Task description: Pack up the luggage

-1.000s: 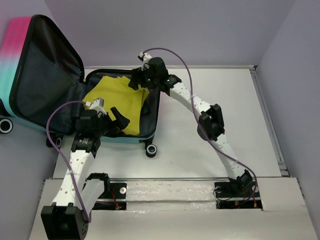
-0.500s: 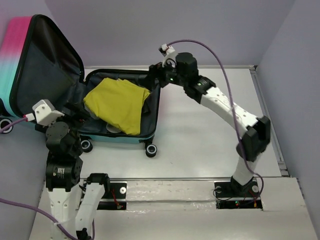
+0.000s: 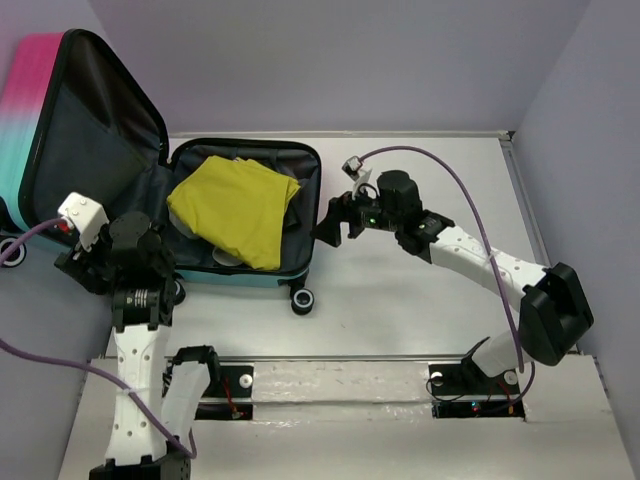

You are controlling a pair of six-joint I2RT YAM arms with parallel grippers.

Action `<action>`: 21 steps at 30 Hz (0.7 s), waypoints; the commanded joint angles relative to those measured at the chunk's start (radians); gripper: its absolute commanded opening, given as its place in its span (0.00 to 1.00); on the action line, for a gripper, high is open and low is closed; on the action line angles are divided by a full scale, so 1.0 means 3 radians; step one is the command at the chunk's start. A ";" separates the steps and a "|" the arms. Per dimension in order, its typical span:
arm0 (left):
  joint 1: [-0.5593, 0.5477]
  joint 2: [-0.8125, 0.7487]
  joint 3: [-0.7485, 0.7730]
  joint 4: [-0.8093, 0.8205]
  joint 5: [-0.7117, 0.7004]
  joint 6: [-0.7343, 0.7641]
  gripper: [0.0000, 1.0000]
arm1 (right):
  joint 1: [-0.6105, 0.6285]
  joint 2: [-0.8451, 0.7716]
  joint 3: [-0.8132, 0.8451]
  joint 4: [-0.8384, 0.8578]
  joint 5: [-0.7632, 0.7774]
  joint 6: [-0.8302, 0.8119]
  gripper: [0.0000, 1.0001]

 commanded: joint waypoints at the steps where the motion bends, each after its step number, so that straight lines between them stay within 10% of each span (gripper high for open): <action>1: 0.0201 0.0326 -0.0026 0.0643 -0.0480 0.0454 0.75 | -0.0025 -0.0271 -0.0014 0.0293 0.0031 -0.0098 0.97; 15: 0.0585 0.1022 -0.0057 0.1411 -0.0439 0.1053 0.48 | -0.0444 0.0071 -0.0158 0.0288 0.0374 0.0249 0.85; 21: 0.0601 0.1114 0.0000 0.1375 -0.0368 0.1007 0.15 | -0.0505 0.0378 -0.0112 0.0283 0.0506 0.0367 0.90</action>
